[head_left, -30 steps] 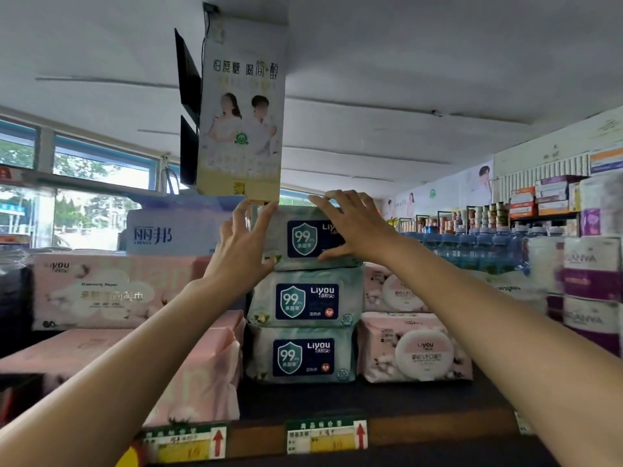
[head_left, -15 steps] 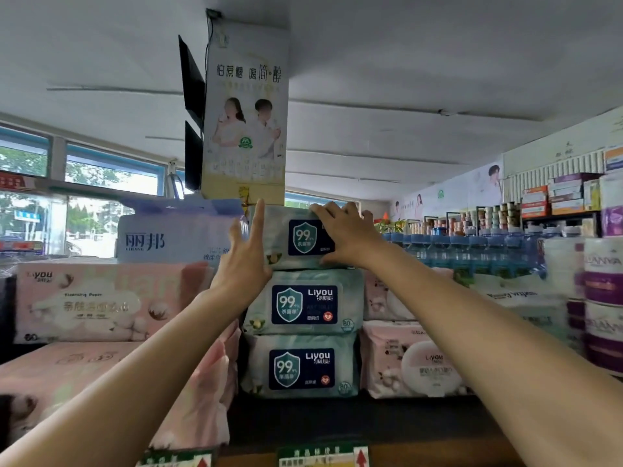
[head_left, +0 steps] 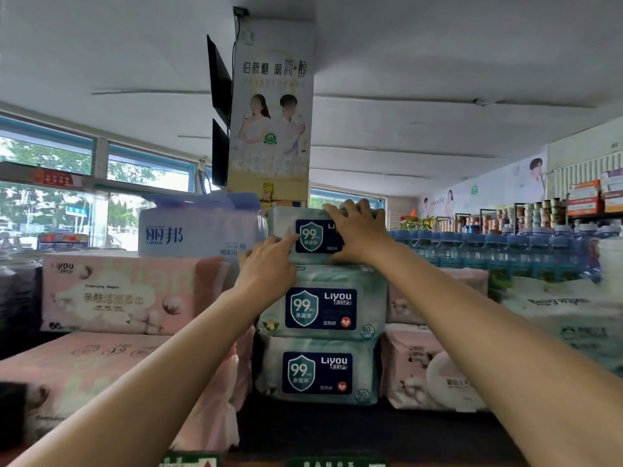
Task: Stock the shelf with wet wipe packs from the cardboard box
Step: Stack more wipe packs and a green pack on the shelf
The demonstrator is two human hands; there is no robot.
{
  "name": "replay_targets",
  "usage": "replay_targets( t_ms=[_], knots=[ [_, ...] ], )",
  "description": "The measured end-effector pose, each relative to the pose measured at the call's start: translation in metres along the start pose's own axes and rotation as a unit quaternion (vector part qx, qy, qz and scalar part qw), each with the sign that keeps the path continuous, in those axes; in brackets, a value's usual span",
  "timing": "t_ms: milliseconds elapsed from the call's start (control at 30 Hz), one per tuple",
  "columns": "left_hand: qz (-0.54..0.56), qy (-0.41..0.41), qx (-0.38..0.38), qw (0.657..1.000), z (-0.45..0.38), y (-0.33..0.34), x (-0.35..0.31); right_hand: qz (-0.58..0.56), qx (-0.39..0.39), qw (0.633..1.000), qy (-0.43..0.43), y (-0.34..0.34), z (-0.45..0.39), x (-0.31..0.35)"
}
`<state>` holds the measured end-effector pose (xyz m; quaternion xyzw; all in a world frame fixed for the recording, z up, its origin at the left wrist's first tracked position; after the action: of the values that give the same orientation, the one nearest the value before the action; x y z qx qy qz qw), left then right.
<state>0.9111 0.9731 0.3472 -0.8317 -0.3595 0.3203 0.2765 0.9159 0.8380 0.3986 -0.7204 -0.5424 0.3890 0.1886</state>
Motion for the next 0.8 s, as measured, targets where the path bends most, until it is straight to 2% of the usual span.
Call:
replay_targets(
  t_ms=[200,333,433,567,667,733,800],
  knots=[
    [0.005,0.024,-0.015,1.0,0.015,-0.005,-0.022,0.0,-0.018,1.0,0.009,-0.019,0.029,-0.008],
    [0.037,0.089,-0.071,0.993,0.039,-0.003,-0.055,0.013,-0.042,0.999,0.015,-0.029,0.066,-0.017],
    [0.078,0.145,-0.073,0.984,0.068,0.021,-0.095,0.026,-0.026,0.998,0.056,-0.027,0.123,-0.047],
    [0.14,0.229,0.005,0.963,0.122,0.072,-0.179,0.073,0.035,0.988,0.133,-0.028,0.24,-0.106],
    [0.164,0.319,0.078,0.93,0.189,0.108,-0.267,0.086,0.107,0.97,0.203,-0.039,0.363,-0.153],
    [0.191,0.364,0.15,0.899,0.252,0.134,-0.327,0.081,0.165,0.94,0.288,-0.052,0.466,-0.18],
    [0.204,0.409,0.243,0.856,0.336,0.158,-0.382,0.046,0.234,0.884,0.403,-0.07,0.589,-0.194]
  ],
)
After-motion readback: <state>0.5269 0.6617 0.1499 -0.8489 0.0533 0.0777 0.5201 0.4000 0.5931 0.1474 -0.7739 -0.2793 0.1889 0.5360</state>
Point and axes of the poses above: each hand's wrist, its own z-axis away from the middle knuckle, its own y-axis out of the palm, x = y × z, the point moved 7 cm from there along -z, towards the middle knuckle, and after that the axes turned 8 degrees about z, right-handed, at the moved point
